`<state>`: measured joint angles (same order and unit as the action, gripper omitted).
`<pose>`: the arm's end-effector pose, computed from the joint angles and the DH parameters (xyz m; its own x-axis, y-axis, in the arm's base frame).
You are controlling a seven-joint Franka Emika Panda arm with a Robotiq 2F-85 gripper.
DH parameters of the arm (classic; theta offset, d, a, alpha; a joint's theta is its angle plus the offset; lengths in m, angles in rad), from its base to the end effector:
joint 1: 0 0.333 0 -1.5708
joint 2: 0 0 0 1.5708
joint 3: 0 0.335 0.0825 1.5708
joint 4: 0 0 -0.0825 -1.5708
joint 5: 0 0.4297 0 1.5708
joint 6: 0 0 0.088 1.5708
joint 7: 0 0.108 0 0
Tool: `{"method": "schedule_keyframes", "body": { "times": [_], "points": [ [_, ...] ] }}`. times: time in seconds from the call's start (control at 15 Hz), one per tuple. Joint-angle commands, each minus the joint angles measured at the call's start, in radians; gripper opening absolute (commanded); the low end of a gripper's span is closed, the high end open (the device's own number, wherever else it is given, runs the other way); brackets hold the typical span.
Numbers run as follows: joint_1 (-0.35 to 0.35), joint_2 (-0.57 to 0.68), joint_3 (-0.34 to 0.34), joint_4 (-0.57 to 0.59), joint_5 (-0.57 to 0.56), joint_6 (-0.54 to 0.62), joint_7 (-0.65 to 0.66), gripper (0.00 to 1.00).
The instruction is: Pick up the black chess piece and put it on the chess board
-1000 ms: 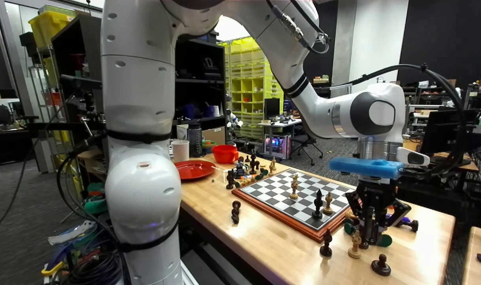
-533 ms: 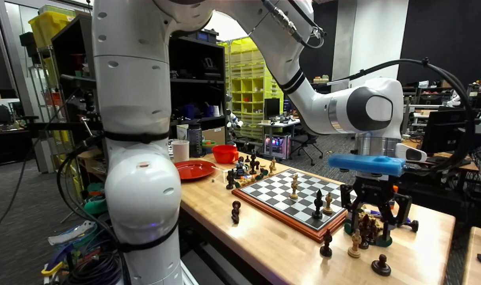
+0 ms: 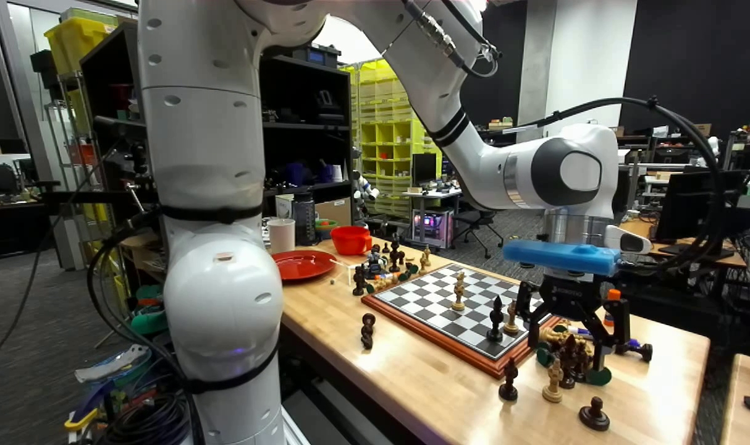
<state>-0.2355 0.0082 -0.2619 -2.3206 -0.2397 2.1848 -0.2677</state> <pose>0.4583 -0.2590 0.3133 0.9766 -0.0882 -0.1961 -0.0639 -0.9898 0.1272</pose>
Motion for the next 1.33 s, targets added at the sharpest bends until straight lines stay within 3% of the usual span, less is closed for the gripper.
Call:
{"method": "schedule_keyframes", "body": {
  "times": [0.0, 0.6, 0.73, 1.27],
  "points": [
    [0.004, -0.023, 0.016, -0.010, 0.044, 0.002, -0.030, 1.00],
    [0.002, -0.001, 0.025, 0.057, 0.128, 0.003, -0.062, 1.00],
    [0.000, 0.001, 0.023, 0.063, 0.125, 0.004, -0.062, 0.74],
    [-0.005, 0.007, 0.018, 0.080, 0.129, 0.007, -0.062, 0.12]
  ]
}}
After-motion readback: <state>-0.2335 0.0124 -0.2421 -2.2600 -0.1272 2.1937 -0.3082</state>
